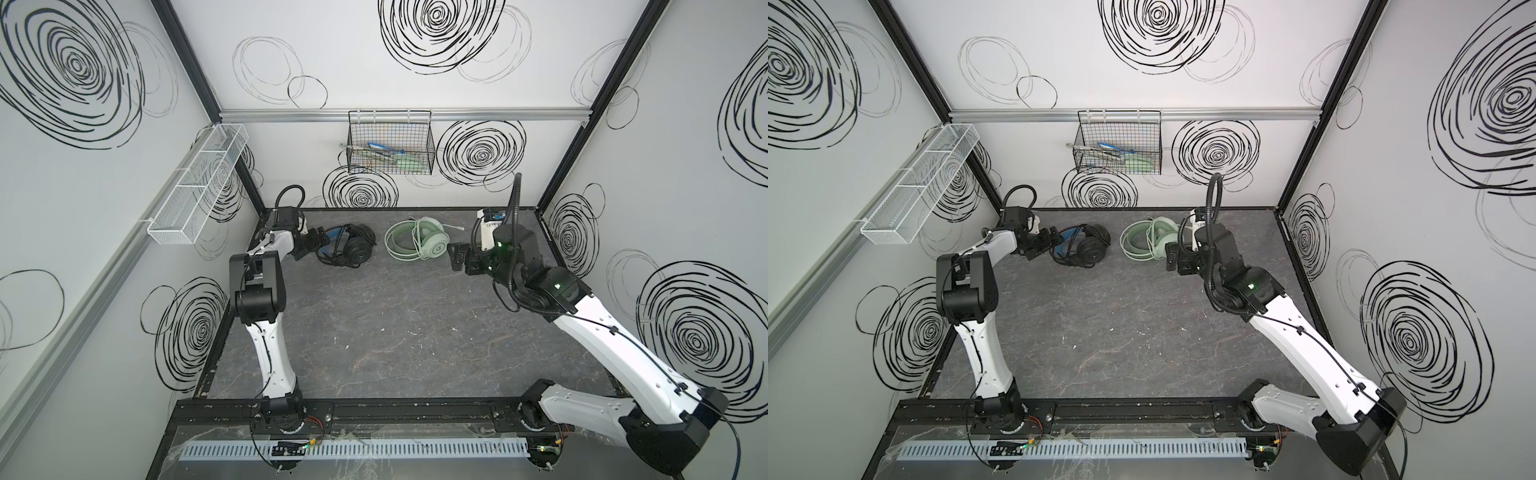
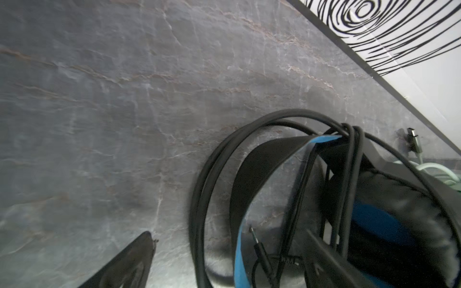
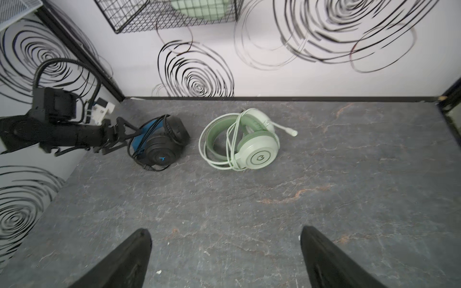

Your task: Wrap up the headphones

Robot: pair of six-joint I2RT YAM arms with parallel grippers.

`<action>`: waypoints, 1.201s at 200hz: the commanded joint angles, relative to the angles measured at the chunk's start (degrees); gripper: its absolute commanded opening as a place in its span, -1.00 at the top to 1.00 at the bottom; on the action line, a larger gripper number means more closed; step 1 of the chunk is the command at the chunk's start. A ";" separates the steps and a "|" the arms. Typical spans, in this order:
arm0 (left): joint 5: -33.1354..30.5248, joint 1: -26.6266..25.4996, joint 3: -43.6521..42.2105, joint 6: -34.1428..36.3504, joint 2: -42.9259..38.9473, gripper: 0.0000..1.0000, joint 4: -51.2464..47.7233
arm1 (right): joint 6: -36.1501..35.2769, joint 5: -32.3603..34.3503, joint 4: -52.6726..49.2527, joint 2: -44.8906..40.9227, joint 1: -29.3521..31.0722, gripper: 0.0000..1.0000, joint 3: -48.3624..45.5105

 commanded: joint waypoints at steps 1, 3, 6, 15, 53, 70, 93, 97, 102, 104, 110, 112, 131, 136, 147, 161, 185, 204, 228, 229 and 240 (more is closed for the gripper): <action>-4.79 0.61 -3.34 3.53 -8.71 -0.92 -0.83 | -1.44 11.65 6.70 -6.54 0.11 -0.95 -5.88; -5.09 0.61 -3.95 3.67 -9.29 -0.93 -0.73 | -1.45 12.22 7.17 -7.03 -0.14 -0.95 -6.42; -5.62 0.63 -4.97 3.95 -10.37 -0.92 -0.47 | -1.33 12.98 7.75 -7.59 -0.53 -0.95 -7.41; -7.01 0.69 -8.63 4.39 -13.79 -0.92 0.38 | -1.33 13.78 8.99 -9.06 -2.17 -0.95 -9.70; -11.24 -4.30 -28.82 3.50 -35.11 -0.92 7.78 | 0.75 7.33 8.81 -7.80 -7.27 -0.95 -14.66; -16.89 -9.19 -35.77 2.15 -44.20 -0.92 7.97 | 1.26 6.96 10.95 -8.33 -7.46 -0.95 -18.43; -24.95 -17.31 -48.31 -0.93 -57.34 -0.92 14.71 | 3.82 4.35 13.36 -10.12 -11.39 -0.95 -22.91; -26.39 -18.27 -50.37 -1.34 -59.38 -0.92 15.62 | 4.65 3.79 13.36 -10.46 -12.32 -0.95 -23.39; -27.59 -18.77 -52.44 -1.76 -61.67 -0.92 16.40 | 5.52 3.44 13.48 -10.99 -13.42 -0.95 -24.07; -27.90 -18.80 -53.14 -1.94 -62.67 -0.92 16.58 | 5.77 3.31 13.48 -11.19 -13.80 -0.95 -24.31; -29.13 -18.81 -54.70 -2.43 -65.12 -0.92 16.82 | 6.30 3.52 13.86 -12.11 -14.69 -0.95 -25.28; -29.63 -18.77 -55.24 -2.56 -65.90 -0.93 16.93 | 6.38 3.66 13.95 -12.46 -14.98 -0.95 -25.73; -34.20 -20.00 -57.14 -2.50 -71.57 -0.92 17.90 | 6.13 4.30 17.08 -15.45 -19.04 -0.95 -30.74; -35.22 -20.69 -57.57 -1.56 -72.40 -0.92 18.78 | 6.00 4.27 18.14 -15.90 -20.53 -0.95 -32.31; -37.68 -21.69 -59.01 -0.18 -72.72 -0.92 21.68 | 6.00 4.41 21.73 -16.52 -23.96 -0.95 -36.47; -41.34 -21.38 -61.79 -0.75 -71.41 -0.92 26.71 | 6.58 8.44 28.79 -17.06 -27.14 -0.95 -42.82; -32.75 -22.24 -70.63 15.86 -70.73 -0.92 45.80 | 0.27 8.55 45.71 -16.31 -34.40 -0.95 -53.85; -36.68 -22.37 -74.92 18.90 -70.72 -0.92 54.41 | -1.51 -1.91 63.90 -14.90 -42.59 -0.95 -62.57; -38.24 -21.68 -78.03 19.03 -68.44 -0.93 62.91 | -4.43 -5.00 76.32 -8.12 -43.67 -0.95 -66.28; -38.12 -21.65 -78.31 19.01 -68.23 -0.92 63.39 | -4.40 -4.92 76.06 -7.80 -43.71 -0.95 -65.90; -36.90 -21.13 -80.26 18.99 -65.79 -0.92 69.44 | -4.64 -6.40 69.58 -2.93 -43.87 -0.95 -60.14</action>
